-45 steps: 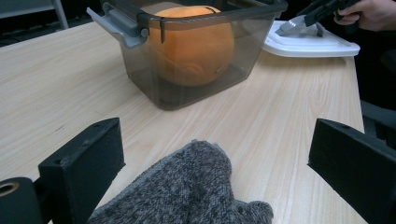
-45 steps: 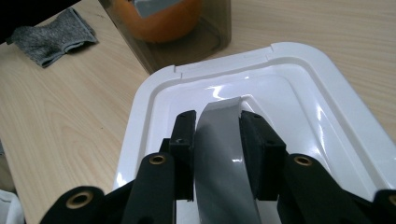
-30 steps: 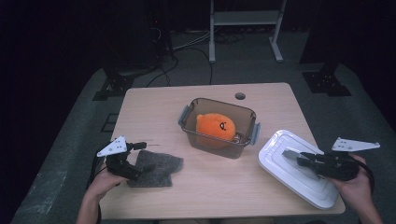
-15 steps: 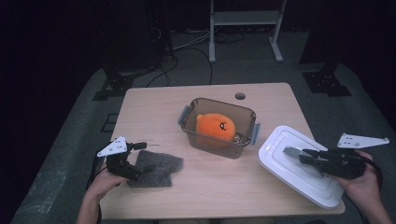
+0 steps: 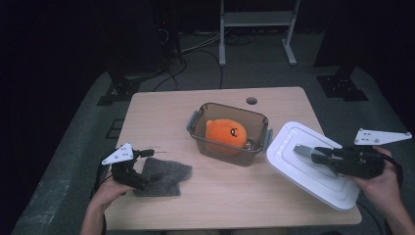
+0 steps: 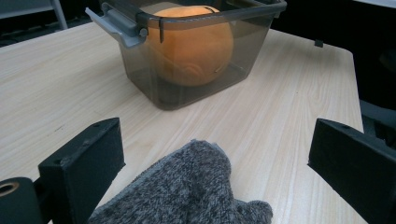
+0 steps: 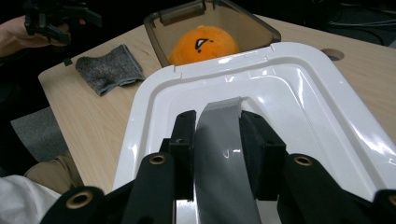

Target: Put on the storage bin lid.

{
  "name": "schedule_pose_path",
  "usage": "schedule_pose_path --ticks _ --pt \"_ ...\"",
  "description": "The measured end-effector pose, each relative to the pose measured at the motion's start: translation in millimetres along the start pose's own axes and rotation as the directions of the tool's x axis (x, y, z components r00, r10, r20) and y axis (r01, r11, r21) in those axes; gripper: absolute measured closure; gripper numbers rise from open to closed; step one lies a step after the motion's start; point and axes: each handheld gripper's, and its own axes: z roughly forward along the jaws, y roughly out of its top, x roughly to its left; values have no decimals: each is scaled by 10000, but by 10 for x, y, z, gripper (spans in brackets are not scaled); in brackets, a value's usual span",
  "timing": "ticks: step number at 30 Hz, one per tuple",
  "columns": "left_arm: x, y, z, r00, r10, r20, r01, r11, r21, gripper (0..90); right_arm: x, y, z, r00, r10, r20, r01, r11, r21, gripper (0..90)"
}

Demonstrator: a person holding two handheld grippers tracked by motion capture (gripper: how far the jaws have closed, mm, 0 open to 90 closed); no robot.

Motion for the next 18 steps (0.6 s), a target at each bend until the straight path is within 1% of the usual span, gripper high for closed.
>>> schedule_pose_path --ticks 3,4,5,7,8,9,10,11,13,15,16,17,18 --pt "3 1 -1 10000 33 5 -33 10000 -17 28 10 107 41 9997 -73 -212 72 10000 -46 662" --pt "3 1 -1 10000 33 5 -33 10000 -17 28 10 107 41 9997 -73 -212 72 10000 -46 662" --pt "3 1 -3 10000 44 7 -44 10000 -19 28 26 177 80 9995 -138 -280 138 9999 7 662" --pt "4 0 -5 10000 38 4 -38 10000 -26 28 37 238 122 9990 -267 -347 268 9996 35 662" --pt "4 0 -5 10000 38 4 -38 10000 -26 28 37 238 122 9990 -267 -347 268 9996 35 662" --pt "6 -3 -4 10000 24 0 -24 10000 -36 28 51 316 180 9983 -371 -457 373 9993 50 662" --pt "6 -3 -4 10000 24 0 -24 10000 -36 28 51 316 180 9983 -371 -457 373 9993 50 662" --pt "9 -5 -6 10000 12 9 -12 10000 -34 28 59 383 237 9975 -404 -580 408 9991 61 662" --pt "10 -6 -8 10000 4 6 -4 10000 -43 28 61 439 292 9964 -472 -697 477 9988 58 662" --pt "10 -6 -10 10000 0 8 1 10000 -55 28 68 513 366 9954 -572 -765 583 9982 122 662" --pt "10 -6 -10 10000 0 8 1 10000 -55 28 68 513 366 9954 -572 -765 583 9982 122 662" --pt "11 -5 -13 10000 7 8 -7 10000 -73 28 76 578 426 9944 -627 -854 642 9978 154 662" --pt "11 -5 -13 10000 7 8 -7 10000 -73 28 76 578 426 9944 -627 -854 642 9978 154 662"
